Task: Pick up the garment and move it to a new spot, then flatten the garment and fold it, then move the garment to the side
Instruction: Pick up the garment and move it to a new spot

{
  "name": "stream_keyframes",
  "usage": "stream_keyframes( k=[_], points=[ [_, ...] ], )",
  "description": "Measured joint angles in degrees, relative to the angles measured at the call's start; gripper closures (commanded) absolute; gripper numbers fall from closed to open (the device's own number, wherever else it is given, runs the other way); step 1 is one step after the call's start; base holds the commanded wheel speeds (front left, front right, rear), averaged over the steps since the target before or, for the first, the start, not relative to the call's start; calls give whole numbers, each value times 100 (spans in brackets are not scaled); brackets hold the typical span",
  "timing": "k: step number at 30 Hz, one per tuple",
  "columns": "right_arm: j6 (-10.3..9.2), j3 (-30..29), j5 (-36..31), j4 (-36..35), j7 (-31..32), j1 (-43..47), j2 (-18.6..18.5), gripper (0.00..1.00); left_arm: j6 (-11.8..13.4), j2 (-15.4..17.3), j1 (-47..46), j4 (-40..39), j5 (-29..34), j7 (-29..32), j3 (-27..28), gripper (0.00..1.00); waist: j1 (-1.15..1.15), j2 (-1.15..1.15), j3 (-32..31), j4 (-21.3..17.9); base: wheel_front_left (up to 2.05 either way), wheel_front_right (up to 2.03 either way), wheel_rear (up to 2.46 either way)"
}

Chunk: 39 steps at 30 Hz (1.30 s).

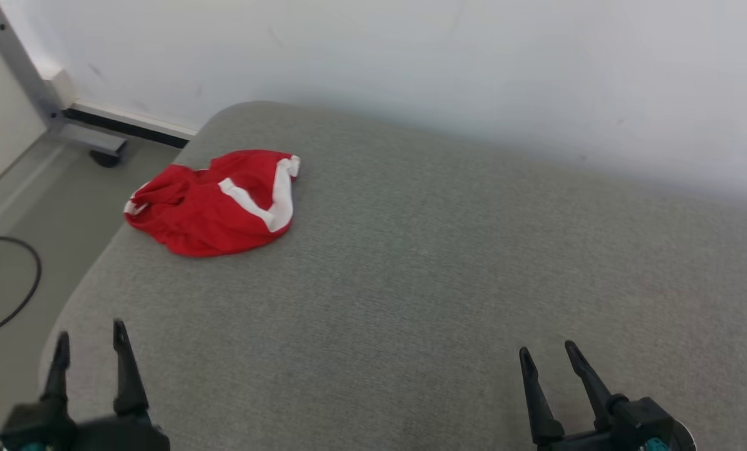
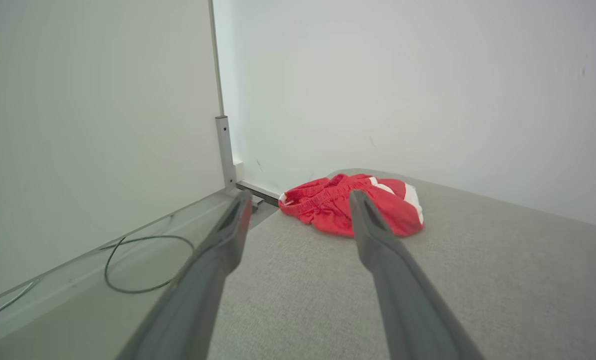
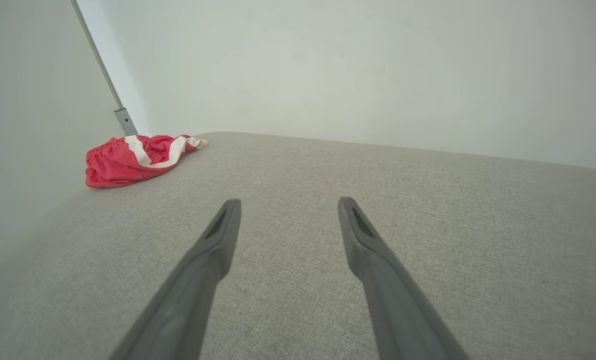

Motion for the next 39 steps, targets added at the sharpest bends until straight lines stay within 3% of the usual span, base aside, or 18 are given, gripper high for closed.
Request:
stream_keyframes(
  k=[8, 19, 21, 31, 39],
  points=[
    [0, 65, -58, -85, 0, -346, -88, 0, -300, 249, -1106, 337, -112, 0, 516, 0, 0, 0, 327, -526, 0, 0, 0],
    [0, 71, -101, -250, 1, -651, -161, 0, -399, 899, -2496, 1628, -394, 0, 1082, 0, 1, 0, 887, -1386, 0, 0, 0],
    [0, 87, -126, -280, 0, -675, -163, 0, -400, 958, -2600, 1797, -457, 0, 1106, 0, 1, 1, 935, -1467, 0, 0, 0],
    [0, 110, -201, -595, 0, -989, -271, 0, -435, 1850, -3715, 3219, -534, 57, 798, 0, 1, 1, 1501, -2056, 0, 0, 0],
    [0, 136, -248, -790, 1, -1145, -292, 0, -445, 2263, -4380, 4395, -811, 929, 504, 0, 2, 1, 1974, -2306, 0, 0, 0]
  ],
)
